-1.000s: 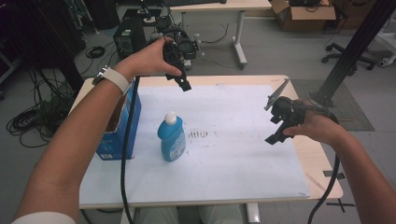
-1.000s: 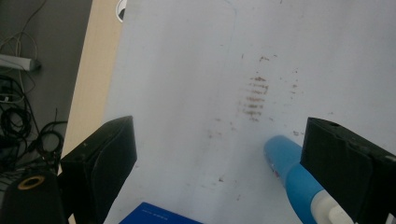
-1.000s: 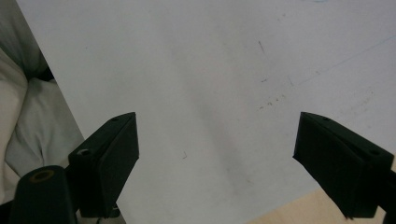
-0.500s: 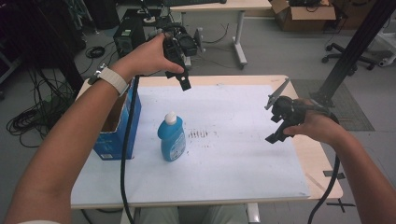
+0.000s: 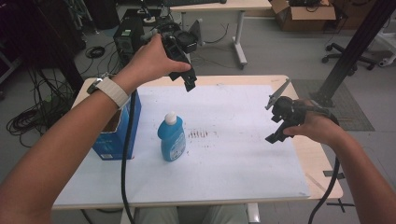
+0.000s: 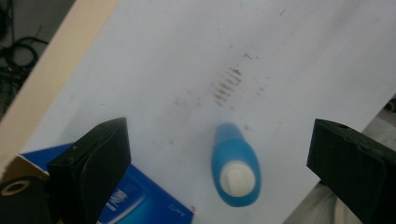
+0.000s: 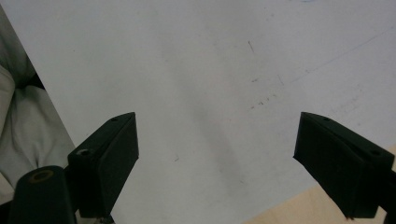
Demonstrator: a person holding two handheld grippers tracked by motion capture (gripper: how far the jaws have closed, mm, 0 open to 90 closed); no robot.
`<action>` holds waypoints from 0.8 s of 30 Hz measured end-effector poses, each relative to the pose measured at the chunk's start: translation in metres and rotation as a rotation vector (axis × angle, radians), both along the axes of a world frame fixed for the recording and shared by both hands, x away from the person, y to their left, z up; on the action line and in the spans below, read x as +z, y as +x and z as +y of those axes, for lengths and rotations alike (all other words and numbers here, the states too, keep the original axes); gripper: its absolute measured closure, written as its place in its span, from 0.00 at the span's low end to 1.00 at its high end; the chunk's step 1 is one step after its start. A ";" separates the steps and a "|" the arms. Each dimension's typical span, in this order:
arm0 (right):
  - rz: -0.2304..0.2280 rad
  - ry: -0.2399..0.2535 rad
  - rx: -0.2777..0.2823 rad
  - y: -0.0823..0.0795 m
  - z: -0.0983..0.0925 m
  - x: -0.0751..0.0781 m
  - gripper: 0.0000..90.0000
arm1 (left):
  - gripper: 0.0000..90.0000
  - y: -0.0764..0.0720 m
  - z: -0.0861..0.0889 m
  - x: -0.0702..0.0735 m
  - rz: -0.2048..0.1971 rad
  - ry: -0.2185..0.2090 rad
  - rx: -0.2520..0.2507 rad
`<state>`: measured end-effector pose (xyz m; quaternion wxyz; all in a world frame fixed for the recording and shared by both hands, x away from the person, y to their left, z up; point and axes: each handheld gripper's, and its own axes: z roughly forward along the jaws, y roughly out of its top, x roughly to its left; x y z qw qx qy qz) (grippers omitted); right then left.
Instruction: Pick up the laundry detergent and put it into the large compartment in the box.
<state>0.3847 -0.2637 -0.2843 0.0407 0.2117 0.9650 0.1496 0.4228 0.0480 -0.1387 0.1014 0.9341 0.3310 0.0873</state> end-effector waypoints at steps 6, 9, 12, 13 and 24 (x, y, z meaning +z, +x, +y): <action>-0.003 0.000 0.004 -0.001 0.002 0.001 0.15 | 0.08 -0.013 -0.002 -0.004 -0.013 0.010 0.062; 0.000 -0.003 0.005 -0.001 0.004 0.000 0.15 | 0.08 -0.016 0.000 -0.005 -0.013 -0.002 0.089; 0.000 -0.001 0.007 -0.002 0.005 -0.001 0.15 | 0.08 -0.019 0.001 -0.005 -0.009 -0.014 0.111; 0.000 -0.001 0.007 -0.002 0.005 -0.001 0.15 | 0.08 -0.020 0.002 -0.005 -0.007 -0.018 0.127; -0.009 0.001 0.011 -0.002 0.008 0.000 0.15 | 0.08 -0.030 0.012 -0.021 0.011 -0.036 0.244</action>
